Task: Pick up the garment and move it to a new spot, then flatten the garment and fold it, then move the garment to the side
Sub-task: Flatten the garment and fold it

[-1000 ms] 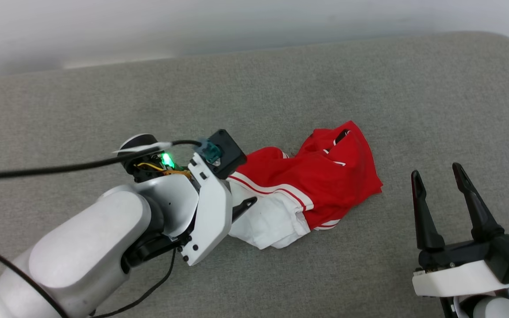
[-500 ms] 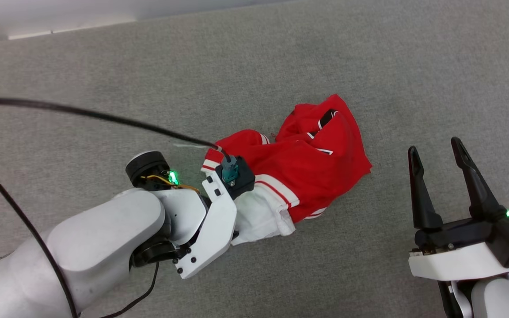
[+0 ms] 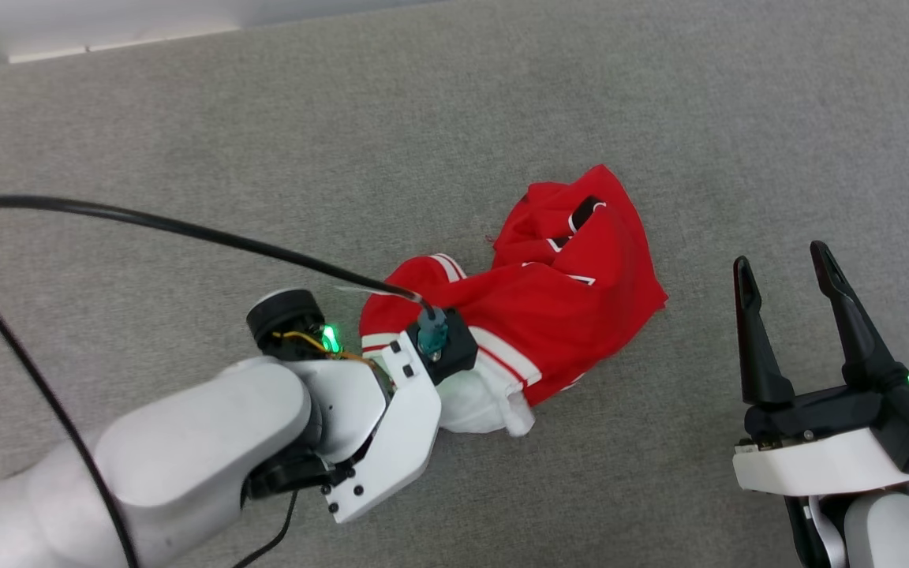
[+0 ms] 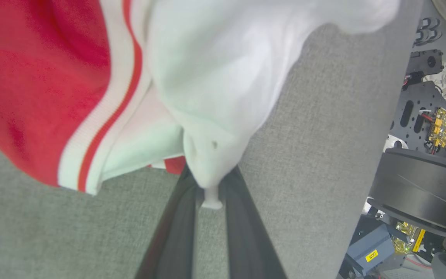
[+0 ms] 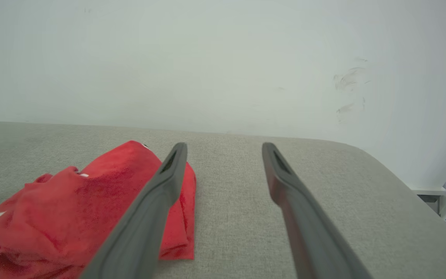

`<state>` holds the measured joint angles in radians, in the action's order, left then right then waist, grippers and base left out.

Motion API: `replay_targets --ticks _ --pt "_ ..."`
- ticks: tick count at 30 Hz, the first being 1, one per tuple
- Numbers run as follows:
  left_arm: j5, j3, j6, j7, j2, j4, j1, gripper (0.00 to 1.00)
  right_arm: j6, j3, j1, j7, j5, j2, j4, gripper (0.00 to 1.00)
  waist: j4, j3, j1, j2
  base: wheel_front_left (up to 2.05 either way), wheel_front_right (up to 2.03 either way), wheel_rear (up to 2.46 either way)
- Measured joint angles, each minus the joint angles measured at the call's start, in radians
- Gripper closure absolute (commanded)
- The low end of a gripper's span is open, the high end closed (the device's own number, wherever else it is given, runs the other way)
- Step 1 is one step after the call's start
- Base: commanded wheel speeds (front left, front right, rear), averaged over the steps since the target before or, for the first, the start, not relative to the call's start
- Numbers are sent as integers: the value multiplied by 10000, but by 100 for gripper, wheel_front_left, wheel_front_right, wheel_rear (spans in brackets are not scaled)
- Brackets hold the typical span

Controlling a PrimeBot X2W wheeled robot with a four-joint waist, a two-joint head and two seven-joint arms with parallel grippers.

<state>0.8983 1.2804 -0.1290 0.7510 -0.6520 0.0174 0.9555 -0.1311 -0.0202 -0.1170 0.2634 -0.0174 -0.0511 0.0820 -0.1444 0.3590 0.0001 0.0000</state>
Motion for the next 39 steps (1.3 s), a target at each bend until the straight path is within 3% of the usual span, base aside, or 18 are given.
replay_targets --ticks 3,10,15,19,23,24,25,26,29,39 --pt "408 -40 -4 -918 -226 121 328 100 0 35 78 0 8 0 -48 0 166 -213 0 0 0 0 0" --pt "596 -690 25 -2439 -1565 -441 450 100 0 42 320 0 10 0 -121 0 671 -723 0 0 0 0 0" --pt "761 -861 441 -3095 -2414 -1095 -325 100 0 40 375 0 46 0 -150 0 973 -946 0 0 0 0 0" --pt "1005 -746 803 -3248 -2775 -1714 -1125 100 2 27 407 0 117 0 -194 0 1086 -1011 -1 0 0 0 0" --pt "1526 -654 1072 -3486 -2788 -2090 -1984 100 2 35 470 2 176 0 -286 0 1121 -1095 -1 0 0 0 0" --pt "1639 -669 1152 -3609 -2759 -2127 -2147 93 0 42 503 2 176 0 -301 0 1132 -1131 -1 0 0 0 0" --pt "1789 -708 1208 -3735 -2715 -2153 -2263 51 0 52 555 0 178 -2 -326 0 1147 -1170 0 0 0 0 0" --pt "1837 -748 1254 -3887 -2667 -2161 -2347 0 2 63 593 2 180 0 -349 0 1166 -1211 -1 0 0 0 0" --pt "1772 -882 1375 -4217 -2654 -2063 -2355 0 2 79 628 0 192 0 -372 0 1235 -1360 -1 0 0 0 0" --pt "1513 -1944 1557 -4460 -3582 -132 -977 0 0 90 813 0 217 0 -391 0 1387 -1753 -1 0 0 0 0"
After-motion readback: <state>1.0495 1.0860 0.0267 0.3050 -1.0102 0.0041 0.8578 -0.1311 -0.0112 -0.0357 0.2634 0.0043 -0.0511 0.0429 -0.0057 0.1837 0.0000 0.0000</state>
